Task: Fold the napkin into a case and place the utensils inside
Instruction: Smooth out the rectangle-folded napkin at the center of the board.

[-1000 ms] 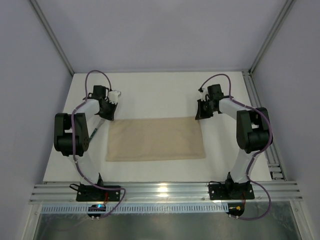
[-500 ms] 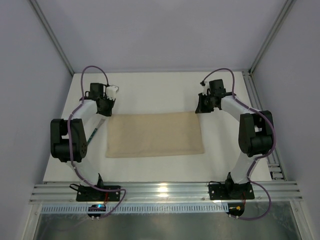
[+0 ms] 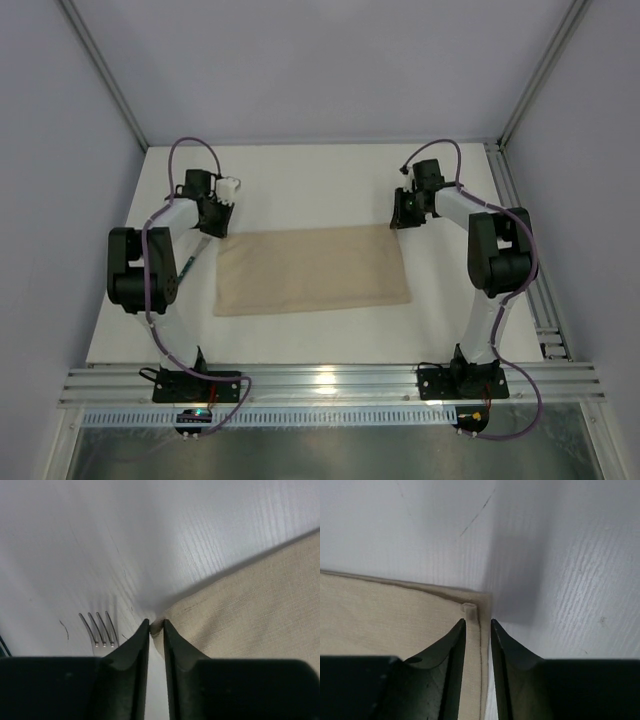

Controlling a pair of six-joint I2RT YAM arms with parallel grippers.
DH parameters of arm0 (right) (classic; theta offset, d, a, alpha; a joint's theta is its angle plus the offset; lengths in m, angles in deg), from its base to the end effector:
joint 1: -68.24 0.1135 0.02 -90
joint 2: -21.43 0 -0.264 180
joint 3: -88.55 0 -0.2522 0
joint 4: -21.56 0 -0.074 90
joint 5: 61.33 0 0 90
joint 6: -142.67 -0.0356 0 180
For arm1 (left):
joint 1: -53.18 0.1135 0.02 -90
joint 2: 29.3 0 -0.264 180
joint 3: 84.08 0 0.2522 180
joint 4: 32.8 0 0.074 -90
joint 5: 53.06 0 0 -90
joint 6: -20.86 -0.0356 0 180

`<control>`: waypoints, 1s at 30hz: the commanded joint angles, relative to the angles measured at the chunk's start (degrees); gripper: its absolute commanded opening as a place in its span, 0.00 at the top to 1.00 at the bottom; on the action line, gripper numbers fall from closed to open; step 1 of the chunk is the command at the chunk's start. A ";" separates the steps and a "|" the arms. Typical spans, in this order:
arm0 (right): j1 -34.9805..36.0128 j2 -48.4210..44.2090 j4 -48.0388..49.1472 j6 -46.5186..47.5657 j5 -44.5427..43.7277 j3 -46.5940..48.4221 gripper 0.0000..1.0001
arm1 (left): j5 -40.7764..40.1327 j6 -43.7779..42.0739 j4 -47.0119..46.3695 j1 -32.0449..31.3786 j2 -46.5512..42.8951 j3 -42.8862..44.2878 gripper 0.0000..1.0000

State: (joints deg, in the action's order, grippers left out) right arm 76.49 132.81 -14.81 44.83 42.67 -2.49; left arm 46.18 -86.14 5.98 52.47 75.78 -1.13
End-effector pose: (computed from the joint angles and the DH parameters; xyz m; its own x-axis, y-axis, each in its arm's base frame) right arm 0.4002 0.0667 0.1703 -0.8744 0.0070 -0.4851 -0.1454 0.9502 0.2757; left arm 0.3753 -0.0104 0.1780 -0.8092 0.2986 -0.5060 0.3418 0.9397 0.0080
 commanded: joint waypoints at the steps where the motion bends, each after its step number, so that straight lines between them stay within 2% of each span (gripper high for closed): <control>1: -0.60 0.25 0.02 -0.25 -3.63 2.14 0.68 | -0.18 -0.14 -1.81 0.45 0.83 2.00 0.75; 2: -0.60 0.16 0.11 -0.25 -3.45 2.14 0.64 | -0.44 -0.14 -1.90 0.53 0.83 2.09 0.63; 5: -0.60 -1.50 -0.06 0.36 -3.10 2.32 0.59 | -0.89 0.21 -1.99 0.45 0.22 2.35 0.54; 9: -0.34 -6.33 -3.05 1.42 -8.27 2.23 0.56 | 1.13 0.56 -0.32 0.45 -3.20 2.44 0.53; 12: 0.80 -13.77 -4.55 0.98 -13.72 -1.36 0.56 | 3.94 0.56 3.01 0.45 -7.94 1.31 0.52; 13: 2.19 -16.16 -4.72 0.81 -17.91 -4.42 0.56 | 5.78 0.47 5.46 0.53 -10.92 0.78 0.53; 14: 3.16 -18.45 -4.98 0.37 -19.26 -6.10 0.56 | 6.66 0.21 6.96 0.36 -12.51 -0.79 0.56; 16: 5.62 -24.78 -5.16 -0.42 -20.59 -11.35 0.60 | 8.07 -2.07 10.91 -0.34 -15.68 -2.73 0.62; 17: 9.12 -26.54 -5.16 -0.86 -19.20 -13.04 0.66 | 8.78 -3.04 15.72 -1.56 -18.22 -3.70 0.66; 18: 11.15 -27.95 -5.08 -1.65 -17.71 -14.63 0.78 | 8.52 -5.66 18.20 -2.36 -19.46 -5.97 0.69; 21: 19.77 -31.30 -2.71 -4.97 -8.75 -21.56 0.93 | 4.66 -9.10 24.89 -6.05 -22.37 -11.94 0.72; 23: 25.11 -31.22 2.36 -7.45 -2.00 -24.12 0.96 | 1.33 -9.64 26.22 -8.59 -22.98 -15.03 0.73; 25: 27.60 -30.52 5.54 -11.22 -0.21 -27.19 0.96 | -0.44 -9.90 25.79 -9.92 -23.08 -18.90 0.73; 30: 28.40 -27.27 14.70 -18.52 2.44 -34.41 0.96 | -5.27 -9.55 18.94 -11.86 -20.28 -23.13 0.71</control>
State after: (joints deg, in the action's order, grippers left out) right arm 105.30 104.57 -8.03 32.74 42.06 -34.69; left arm 45.04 -94.44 27.73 40.82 54.34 -24.30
